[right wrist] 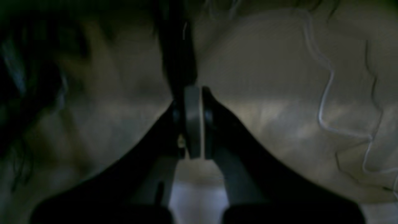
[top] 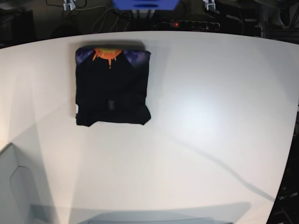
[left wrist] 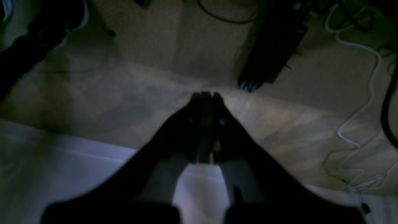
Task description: Fold the T-shirt properly
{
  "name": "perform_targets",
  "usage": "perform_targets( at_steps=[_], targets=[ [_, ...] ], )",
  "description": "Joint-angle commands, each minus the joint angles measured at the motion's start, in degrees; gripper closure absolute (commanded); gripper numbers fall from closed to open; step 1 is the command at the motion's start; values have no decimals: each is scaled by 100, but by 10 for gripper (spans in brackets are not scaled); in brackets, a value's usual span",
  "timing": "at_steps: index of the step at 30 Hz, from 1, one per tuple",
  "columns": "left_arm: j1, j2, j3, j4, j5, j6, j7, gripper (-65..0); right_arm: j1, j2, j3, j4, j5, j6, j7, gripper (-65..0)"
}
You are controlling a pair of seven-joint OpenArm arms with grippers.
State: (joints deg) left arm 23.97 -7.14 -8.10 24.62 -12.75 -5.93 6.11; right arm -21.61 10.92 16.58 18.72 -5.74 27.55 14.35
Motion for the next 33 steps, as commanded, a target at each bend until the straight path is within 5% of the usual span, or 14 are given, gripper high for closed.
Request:
perform_targets(
  at_steps=[1, 6, 12, 15, 23, 33],
  targets=[
    [-45, -3, 58, -128, -4, 9, -158, 0, -15, 55, -9, -162, -20, -52, 134, 0],
    [-572, 164, 102, -1086, 14, 44, -985, 0, 240, -6, -352, -259, -28, -210, 257, 0],
    [-1030, 199, 120, -1526, 14, 44, -1187, 0, 433, -182, -1188, -268, -28, -2083, 293, 0],
    [-1241, 199, 146, -1526, 31, 44, -1169, 0, 662, -287, -1583, -496, -11, -2628, 284, 0],
    [-1460, 173, 1227, -1526, -21, 9, -1169, 0, 1005, -481, -1680, -971, -11, -2997, 301, 0],
    [-1513, 164, 1342, -1517, 14, 0, -932, 0, 996, -595, -1653, -980, -2, -3023, 301, 0]
  ],
)
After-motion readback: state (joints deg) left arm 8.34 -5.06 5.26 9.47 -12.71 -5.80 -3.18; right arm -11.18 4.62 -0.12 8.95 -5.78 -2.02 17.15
